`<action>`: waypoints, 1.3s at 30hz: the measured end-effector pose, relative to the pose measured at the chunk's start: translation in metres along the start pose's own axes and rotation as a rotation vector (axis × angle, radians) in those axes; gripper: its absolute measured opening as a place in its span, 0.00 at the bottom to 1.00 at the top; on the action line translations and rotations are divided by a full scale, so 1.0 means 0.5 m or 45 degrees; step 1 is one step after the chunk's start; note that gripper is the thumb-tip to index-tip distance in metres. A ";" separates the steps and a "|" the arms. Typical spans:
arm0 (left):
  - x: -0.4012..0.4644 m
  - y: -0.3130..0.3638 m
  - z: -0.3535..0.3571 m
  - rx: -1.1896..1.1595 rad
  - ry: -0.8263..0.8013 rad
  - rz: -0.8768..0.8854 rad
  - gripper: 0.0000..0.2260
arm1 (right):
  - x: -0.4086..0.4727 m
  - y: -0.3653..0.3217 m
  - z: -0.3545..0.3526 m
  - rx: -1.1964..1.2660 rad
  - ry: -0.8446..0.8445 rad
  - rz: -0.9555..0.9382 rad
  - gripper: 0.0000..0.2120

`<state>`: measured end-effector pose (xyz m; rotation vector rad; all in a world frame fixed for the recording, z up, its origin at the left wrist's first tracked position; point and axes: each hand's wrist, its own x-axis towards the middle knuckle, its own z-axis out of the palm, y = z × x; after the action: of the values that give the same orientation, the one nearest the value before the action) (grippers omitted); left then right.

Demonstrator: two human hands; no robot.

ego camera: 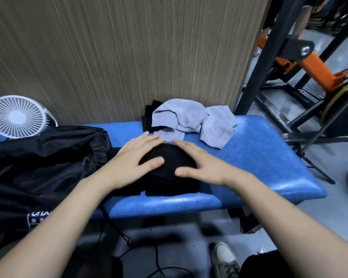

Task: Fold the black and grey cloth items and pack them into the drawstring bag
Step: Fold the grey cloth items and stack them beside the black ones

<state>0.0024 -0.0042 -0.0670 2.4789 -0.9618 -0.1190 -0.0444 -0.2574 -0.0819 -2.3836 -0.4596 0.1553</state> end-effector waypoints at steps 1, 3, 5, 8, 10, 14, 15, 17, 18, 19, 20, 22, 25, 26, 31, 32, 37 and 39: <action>0.006 0.002 -0.007 -0.101 0.095 0.000 0.34 | -0.002 0.000 -0.014 0.155 0.053 0.019 0.42; 0.022 0.002 -0.022 -0.262 0.296 -0.047 0.25 | -0.006 0.006 -0.043 0.330 0.227 0.031 0.32; 0.043 -0.002 -0.035 -0.362 0.467 -0.176 0.16 | -0.004 0.020 -0.068 0.353 0.380 0.066 0.22; 0.080 -0.016 -0.034 -0.424 0.542 -0.399 0.08 | 0.010 0.052 -0.089 0.232 0.550 0.139 0.12; 0.104 -0.026 -0.025 -0.447 0.495 -0.505 0.07 | 0.025 0.079 -0.096 0.092 0.605 0.156 0.10; 0.154 -0.031 -0.005 -0.672 0.377 -0.609 0.10 | 0.062 0.125 -0.095 -0.368 0.573 0.130 0.12; 0.164 -0.031 -0.002 -0.737 0.342 -0.628 0.11 | 0.071 0.130 -0.093 -0.489 0.544 0.134 0.12; 0.179 -0.029 -0.001 -0.793 0.254 -0.667 0.13 | 0.088 0.133 -0.084 -0.612 0.475 0.146 0.14; 0.185 -0.032 0.000 -0.801 0.231 -0.668 0.13 | 0.097 0.134 -0.078 -0.638 0.443 0.150 0.15; 0.191 -0.035 0.002 -0.809 0.224 -0.664 0.13 | 0.108 0.137 -0.072 -0.660 0.418 0.154 0.16; 0.195 -0.035 0.005 -0.821 0.227 -0.660 0.12 | 0.116 0.139 -0.066 -0.683 0.398 0.161 0.16; 0.202 -0.032 0.012 -0.843 0.236 -0.662 0.10 | 0.130 0.145 -0.060 -0.702 0.377 0.180 0.16; 0.207 -0.031 0.018 -0.884 0.208 -0.688 0.07 | 0.133 0.149 -0.057 -0.693 0.370 0.203 0.13; 0.208 -0.030 0.019 -0.904 0.200 -0.692 0.07 | 0.132 0.149 -0.057 -0.691 0.368 0.204 0.12; 0.216 -0.038 0.018 -1.039 0.291 -0.732 0.07 | 0.124 0.134 -0.065 -0.647 0.351 0.219 0.20; 0.217 -0.039 0.017 -1.062 0.307 -0.732 0.09 | 0.123 0.129 -0.066 -0.644 0.357 0.216 0.21; 0.219 -0.035 0.011 -1.214 0.291 -0.787 0.14 | 0.125 0.120 -0.065 -0.610 0.432 0.180 0.24; 0.222 -0.034 0.012 -1.273 0.367 -0.815 0.15 | 0.126 0.119 -0.065 -0.580 0.514 0.130 0.23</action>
<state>0.0943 -0.0686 -0.0704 1.6808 0.0834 -0.3384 0.0387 -0.2959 -0.0959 -2.7882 -0.1917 -0.4229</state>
